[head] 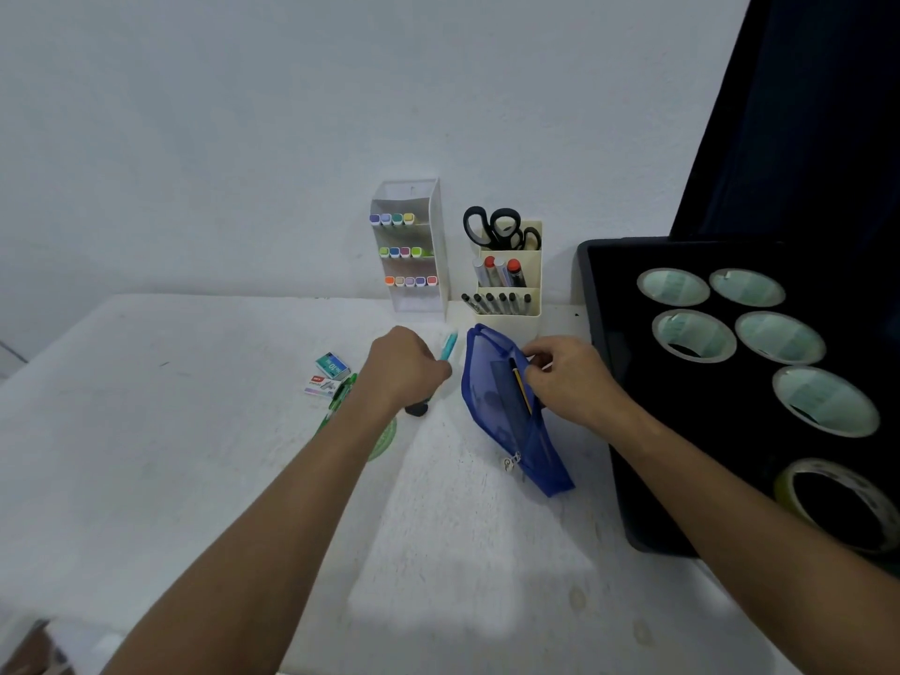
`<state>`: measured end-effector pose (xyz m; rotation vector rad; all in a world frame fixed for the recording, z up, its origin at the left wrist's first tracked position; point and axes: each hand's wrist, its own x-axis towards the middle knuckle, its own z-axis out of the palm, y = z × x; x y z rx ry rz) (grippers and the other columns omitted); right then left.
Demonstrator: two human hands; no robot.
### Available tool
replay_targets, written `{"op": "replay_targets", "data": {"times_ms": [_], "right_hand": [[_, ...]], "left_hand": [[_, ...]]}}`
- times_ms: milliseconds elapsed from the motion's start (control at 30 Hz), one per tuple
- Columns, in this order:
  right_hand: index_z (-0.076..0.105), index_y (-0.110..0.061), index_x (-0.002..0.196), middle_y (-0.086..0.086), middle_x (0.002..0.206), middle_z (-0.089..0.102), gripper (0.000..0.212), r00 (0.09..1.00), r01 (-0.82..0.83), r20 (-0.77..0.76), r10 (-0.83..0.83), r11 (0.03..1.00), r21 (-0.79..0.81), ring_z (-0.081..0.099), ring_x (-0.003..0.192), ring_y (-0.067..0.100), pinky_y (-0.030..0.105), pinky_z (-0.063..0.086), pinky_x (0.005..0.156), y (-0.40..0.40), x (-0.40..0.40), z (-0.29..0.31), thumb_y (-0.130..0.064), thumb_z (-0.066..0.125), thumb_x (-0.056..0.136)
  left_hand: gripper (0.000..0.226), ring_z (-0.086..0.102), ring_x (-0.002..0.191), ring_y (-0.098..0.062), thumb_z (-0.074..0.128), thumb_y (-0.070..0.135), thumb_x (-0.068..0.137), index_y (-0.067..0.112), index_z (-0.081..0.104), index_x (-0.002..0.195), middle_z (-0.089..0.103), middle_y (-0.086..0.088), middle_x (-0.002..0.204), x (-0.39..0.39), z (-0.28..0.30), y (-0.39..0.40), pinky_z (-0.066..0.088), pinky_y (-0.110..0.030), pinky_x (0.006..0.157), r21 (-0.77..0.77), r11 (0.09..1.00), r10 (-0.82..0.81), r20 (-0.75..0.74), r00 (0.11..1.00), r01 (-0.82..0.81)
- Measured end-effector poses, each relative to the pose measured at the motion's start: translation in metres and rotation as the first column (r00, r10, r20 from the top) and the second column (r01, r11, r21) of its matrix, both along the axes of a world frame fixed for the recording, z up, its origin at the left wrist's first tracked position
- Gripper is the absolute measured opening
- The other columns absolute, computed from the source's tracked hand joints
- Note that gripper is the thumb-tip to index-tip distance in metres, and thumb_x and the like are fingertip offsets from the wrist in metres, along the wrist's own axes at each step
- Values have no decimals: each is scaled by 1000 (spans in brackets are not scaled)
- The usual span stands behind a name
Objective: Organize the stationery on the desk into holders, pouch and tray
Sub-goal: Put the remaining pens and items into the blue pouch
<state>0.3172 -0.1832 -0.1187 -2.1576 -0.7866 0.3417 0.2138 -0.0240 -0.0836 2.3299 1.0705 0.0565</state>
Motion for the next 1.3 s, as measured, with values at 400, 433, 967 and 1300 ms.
{"op": "replay_targets", "data": {"times_ms": [400,433,967,1300], "right_hand": [[63,-12,117,8,106,67,30,994,31,-109,-27,999,34,65,93,23,42,59,80,1,3,-2,-10,54,89],[62,-12,118,8,108,66,31,993,29,-117,-25,999,37,65,94,23,42,59,80,1,2,-3,-9,54,89],[57,-17,124,1,113,63,32,996,-3,-85,6,999,35,62,95,18,31,58,77,7,-5,-6,-16,58,92],[56,-19,126,1,119,62,34,995,4,-103,2,999,53,61,99,18,31,58,78,10,-8,-11,-10,56,93]], "left_hand": [[21,53,41,-13,69,20,82,-1,69,84,61,-8,57,17,-6,-41,46,-18,39,-351,935,-52,-16,999,43],[20,53,40,-13,67,21,84,1,67,83,61,-7,58,20,-9,-43,46,-19,39,-330,943,-60,-18,998,51],[19,61,76,-23,63,16,87,6,69,102,67,-11,90,-26,-18,25,49,-28,65,-66,997,44,7,999,-43],[24,60,78,-22,60,30,85,13,68,100,63,-5,85,-50,-48,49,55,-32,71,251,968,61,-210,976,-6]]}}
